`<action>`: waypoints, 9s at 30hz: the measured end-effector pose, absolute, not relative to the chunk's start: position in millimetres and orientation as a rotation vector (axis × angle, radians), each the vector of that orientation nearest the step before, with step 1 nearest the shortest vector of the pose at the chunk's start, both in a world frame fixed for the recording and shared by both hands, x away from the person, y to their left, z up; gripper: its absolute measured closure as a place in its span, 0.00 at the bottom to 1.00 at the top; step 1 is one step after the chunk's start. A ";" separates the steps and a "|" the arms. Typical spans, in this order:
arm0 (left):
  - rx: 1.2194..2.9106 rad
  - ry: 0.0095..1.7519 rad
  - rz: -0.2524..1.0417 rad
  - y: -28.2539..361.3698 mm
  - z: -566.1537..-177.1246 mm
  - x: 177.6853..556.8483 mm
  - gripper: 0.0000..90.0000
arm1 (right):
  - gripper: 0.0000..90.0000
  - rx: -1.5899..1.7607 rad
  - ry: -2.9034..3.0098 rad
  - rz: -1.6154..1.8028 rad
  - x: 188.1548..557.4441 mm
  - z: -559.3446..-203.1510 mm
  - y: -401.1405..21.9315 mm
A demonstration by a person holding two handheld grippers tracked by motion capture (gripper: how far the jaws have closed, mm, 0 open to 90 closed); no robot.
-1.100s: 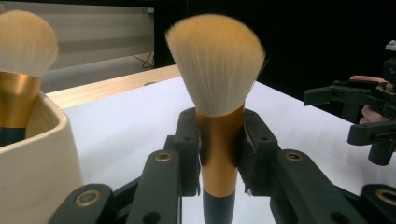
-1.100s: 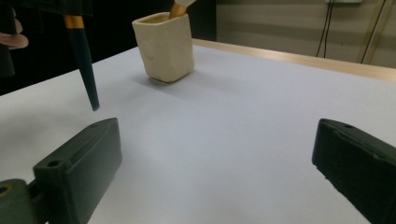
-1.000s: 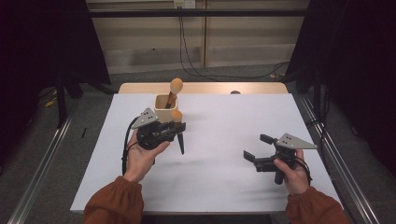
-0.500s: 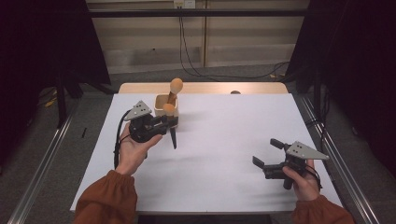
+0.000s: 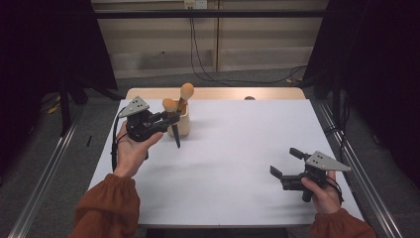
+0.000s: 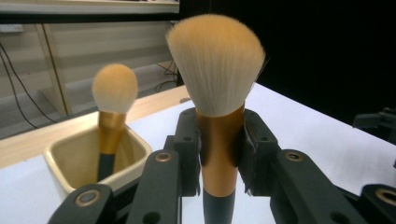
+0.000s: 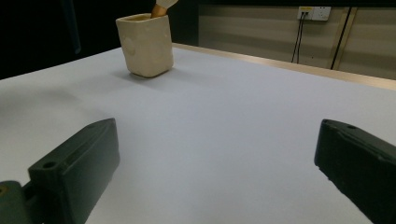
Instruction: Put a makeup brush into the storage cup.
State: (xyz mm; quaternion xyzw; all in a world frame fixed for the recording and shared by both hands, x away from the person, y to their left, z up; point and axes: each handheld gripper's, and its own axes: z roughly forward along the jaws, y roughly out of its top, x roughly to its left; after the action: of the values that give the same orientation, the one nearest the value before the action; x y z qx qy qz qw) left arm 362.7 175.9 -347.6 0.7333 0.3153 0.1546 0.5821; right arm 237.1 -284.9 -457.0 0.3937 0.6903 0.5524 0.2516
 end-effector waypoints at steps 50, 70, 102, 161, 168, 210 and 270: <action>1.605 0.815 0.556 178.4 -319.5 437.1 0.79 | 0.00 1.082 1.851 1.515 236.7 -457.3 -284.8; 1.656 0.852 0.546 175.6 -348.2 452.5 0.79 | 0.00 1.082 1.849 1.511 236.6 -457.9 -284.9; 1.703 0.874 0.517 176.7 -387.3 449.2 0.79 | 0.00 1.071 1.849 1.507 236.8 -458.3 -284.3; 1.696 0.936 0.519 184.1 -408.2 443.3 0.03 | 0.00 1.082 1.848 1.514 239.1 -460.5 -285.9; 1.672 0.922 0.521 190.6 -405.7 435.0 0.03 | 0.00 1.089 1.843 1.517 238.2 -460.3 -286.5; 1.684 0.864 0.576 214.9 -400.1 360.0 0.03 | 0.00 1.070 1.843 1.508 235.6 -458.4 -283.9; 1.703 0.890 0.540 243.2 -438.2 255.7 0.03 | 0.00 1.063 1.847 1.506 234.3 -458.2 -284.1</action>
State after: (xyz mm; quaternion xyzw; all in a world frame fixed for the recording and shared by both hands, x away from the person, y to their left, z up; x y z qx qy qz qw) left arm 255.7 243.2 -438.2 0.7169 0.3747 0.2272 0.5422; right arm 234.3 -284.1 -458.2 0.3929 0.6830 0.5569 0.2628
